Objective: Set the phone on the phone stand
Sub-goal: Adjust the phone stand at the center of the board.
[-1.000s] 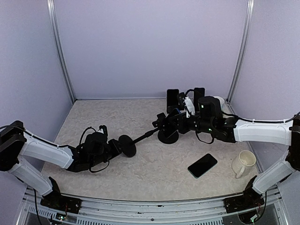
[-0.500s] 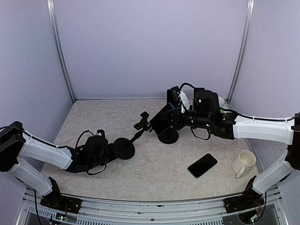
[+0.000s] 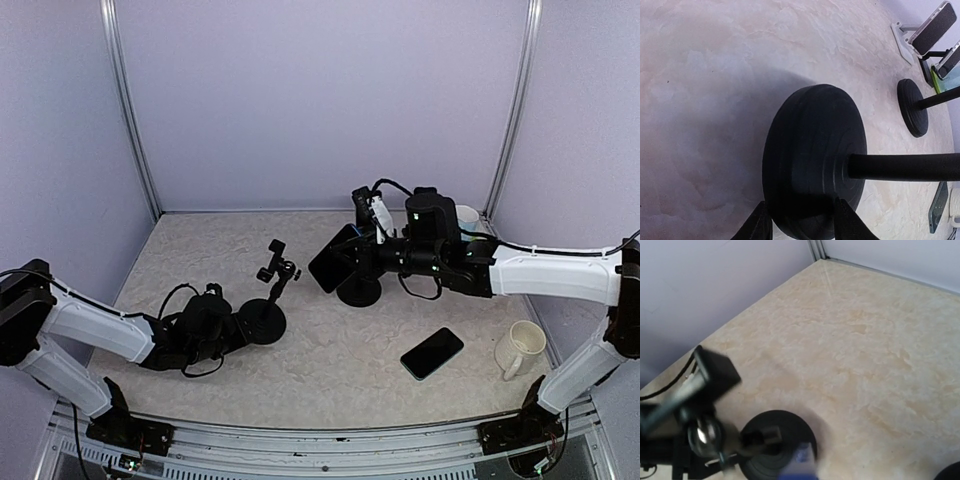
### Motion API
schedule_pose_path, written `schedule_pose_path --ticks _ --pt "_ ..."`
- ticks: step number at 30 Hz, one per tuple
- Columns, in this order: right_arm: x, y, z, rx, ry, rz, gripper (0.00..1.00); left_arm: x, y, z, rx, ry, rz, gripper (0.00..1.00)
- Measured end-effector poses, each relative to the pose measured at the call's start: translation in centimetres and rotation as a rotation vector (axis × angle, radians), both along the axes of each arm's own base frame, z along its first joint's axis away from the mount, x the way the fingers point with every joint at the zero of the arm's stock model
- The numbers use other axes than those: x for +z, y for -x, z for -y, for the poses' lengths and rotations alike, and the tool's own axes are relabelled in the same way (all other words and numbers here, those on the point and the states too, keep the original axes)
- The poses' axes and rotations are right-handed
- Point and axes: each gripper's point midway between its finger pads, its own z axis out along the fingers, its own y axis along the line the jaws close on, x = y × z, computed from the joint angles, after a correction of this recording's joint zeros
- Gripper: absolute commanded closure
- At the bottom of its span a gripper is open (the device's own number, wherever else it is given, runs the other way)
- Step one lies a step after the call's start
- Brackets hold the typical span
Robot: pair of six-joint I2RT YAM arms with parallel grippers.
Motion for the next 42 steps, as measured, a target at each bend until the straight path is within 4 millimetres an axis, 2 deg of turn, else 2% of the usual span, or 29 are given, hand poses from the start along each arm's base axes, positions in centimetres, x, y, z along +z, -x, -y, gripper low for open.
schedule_pose_path --ticks 8,16,20,25,30,35,39,42 --pt "0.9 0.4 -1.4 0.032 -0.012 0.010 1.00 -2.1 1.0 -1.2 0.003 -0.063 -0.054 0.54" --pt "0.6 0.6 -1.7 0.040 -0.007 0.006 1.00 -2.3 1.1 -1.3 0.003 -0.066 -0.058 0.53" --pt "0.6 0.6 -1.7 0.040 -0.006 0.006 1.00 -2.2 1.1 -1.3 0.002 -0.065 -0.056 0.47" --pt "0.5 0.6 -1.6 0.040 0.000 0.005 1.00 -2.1 1.0 -1.2 -0.001 -0.061 -0.051 0.45" --pt "0.1 0.9 -1.4 0.047 0.022 0.001 1.00 -1.9 1.1 -1.2 -0.011 -0.051 -0.034 0.30" --pt "0.1 1.5 -0.8 0.061 0.045 0.011 1.00 -0.5 1.7 -1.3 -0.049 -0.042 0.016 0.15" --pt "0.4 2.3 0.0 0.070 0.063 0.023 1.00 2.4 2.0 -0.5 -0.114 -0.043 0.109 0.06" --pt "0.8 2.7 0.4 0.079 0.070 0.039 1.00 4.8 2.6 0.0 -0.183 -0.080 0.203 0.03"
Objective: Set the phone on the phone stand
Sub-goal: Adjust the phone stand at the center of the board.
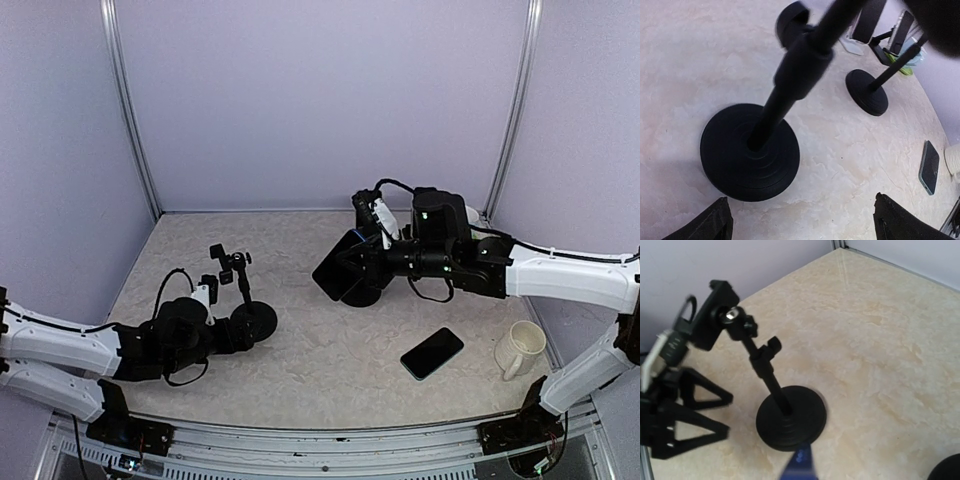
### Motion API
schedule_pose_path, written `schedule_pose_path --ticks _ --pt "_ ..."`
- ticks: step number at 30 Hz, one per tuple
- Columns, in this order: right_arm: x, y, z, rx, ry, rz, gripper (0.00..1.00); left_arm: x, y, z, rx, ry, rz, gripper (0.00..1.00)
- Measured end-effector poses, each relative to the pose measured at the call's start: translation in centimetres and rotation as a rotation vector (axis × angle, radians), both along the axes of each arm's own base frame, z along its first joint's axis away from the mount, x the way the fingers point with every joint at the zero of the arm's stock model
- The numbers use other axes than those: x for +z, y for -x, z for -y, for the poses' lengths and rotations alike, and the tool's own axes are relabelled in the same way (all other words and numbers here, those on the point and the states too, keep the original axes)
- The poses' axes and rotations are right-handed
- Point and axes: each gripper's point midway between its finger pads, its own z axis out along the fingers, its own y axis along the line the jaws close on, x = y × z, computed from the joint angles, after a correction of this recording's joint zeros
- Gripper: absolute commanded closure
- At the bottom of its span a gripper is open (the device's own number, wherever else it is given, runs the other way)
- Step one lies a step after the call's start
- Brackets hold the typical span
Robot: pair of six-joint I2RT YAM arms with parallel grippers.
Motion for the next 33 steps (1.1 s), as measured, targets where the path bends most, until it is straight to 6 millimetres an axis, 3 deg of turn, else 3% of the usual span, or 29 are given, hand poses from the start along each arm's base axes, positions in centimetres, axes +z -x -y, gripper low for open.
schedule_pose_path --ticks 4,7,15,19,28,33 --pt "0.1 0.4 0.3 0.013 0.017 0.012 1.00 3.1 0.4 -0.5 -0.044 -0.060 0.132 0.01" --pt "-0.2 0.6 0.4 0.022 0.029 0.012 1.00 5.1 0.4 -2.3 -0.018 -0.096 0.237 0.01" --pt "-0.6 1.0 0.3 0.043 0.038 0.007 1.00 7.4 1.9 -6.1 0.008 -0.147 0.451 0.07" --pt "-0.8 1.1 0.3 0.051 0.041 0.000 1.00 9.3 2.2 -5.7 -0.035 -0.133 0.528 0.17" --pt "-0.9 1.5 0.2 0.071 0.038 -0.008 1.00 8.1 0.8 -3.6 -0.122 -0.312 0.515 0.25" --pt "-0.8 1.6 0.2 0.079 0.035 -0.009 1.00 9.5 -0.3 -3.0 -0.124 -0.332 0.548 0.29"
